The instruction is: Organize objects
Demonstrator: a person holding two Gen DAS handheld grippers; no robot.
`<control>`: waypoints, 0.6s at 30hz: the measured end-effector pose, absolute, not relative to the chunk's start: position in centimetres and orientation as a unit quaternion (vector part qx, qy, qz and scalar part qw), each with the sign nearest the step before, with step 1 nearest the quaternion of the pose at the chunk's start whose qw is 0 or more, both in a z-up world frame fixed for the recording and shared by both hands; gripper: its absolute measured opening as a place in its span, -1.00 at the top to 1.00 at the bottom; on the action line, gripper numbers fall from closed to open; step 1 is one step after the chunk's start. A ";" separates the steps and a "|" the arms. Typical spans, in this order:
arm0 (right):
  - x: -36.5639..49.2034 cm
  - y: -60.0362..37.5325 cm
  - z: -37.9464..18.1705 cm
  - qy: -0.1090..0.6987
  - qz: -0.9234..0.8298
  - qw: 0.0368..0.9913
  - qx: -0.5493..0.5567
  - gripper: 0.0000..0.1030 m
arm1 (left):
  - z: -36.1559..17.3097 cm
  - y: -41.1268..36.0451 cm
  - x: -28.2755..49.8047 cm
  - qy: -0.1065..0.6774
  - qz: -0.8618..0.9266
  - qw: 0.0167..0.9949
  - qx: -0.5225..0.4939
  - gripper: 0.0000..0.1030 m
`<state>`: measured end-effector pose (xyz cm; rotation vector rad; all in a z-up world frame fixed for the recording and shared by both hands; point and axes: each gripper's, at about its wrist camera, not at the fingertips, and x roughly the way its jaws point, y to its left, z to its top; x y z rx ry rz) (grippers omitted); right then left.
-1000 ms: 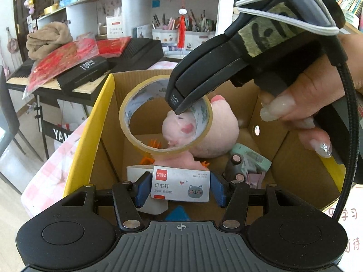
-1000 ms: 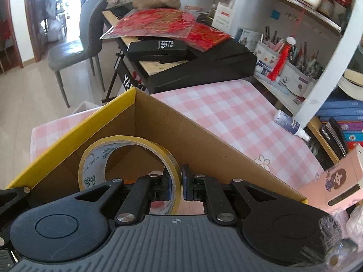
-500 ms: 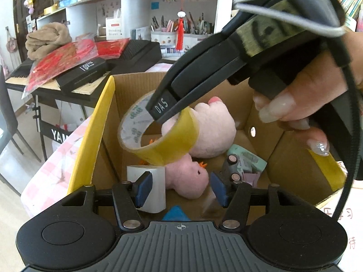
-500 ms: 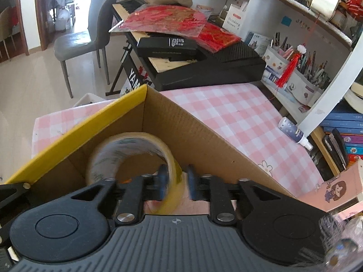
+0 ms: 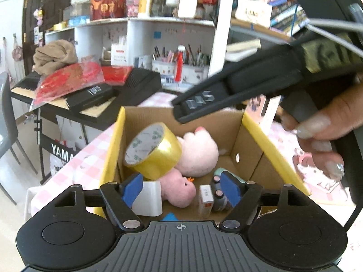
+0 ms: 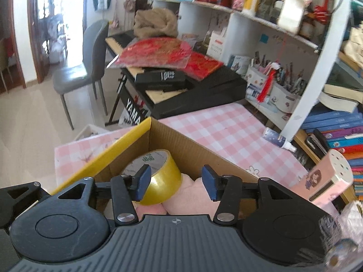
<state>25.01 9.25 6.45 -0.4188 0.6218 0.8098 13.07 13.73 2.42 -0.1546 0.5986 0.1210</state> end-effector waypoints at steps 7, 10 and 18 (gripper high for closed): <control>22.3 5.7 8.8 0.274 0.351 0.883 -0.145 0.00 | 4.1 14.3 10.1 0.262 0.061 0.959 -0.091 -0.57; 20.9 3.8 9.5 0.265 0.330 0.898 -0.123 -0.02 | 4.5 14.6 9.0 0.255 0.059 0.961 -0.091 -0.57; 16.2 -1.4 9.8 0.249 0.255 0.931 -0.075 -0.11 | 5.0 14.7 5.7 0.242 0.051 0.965 -0.085 -0.64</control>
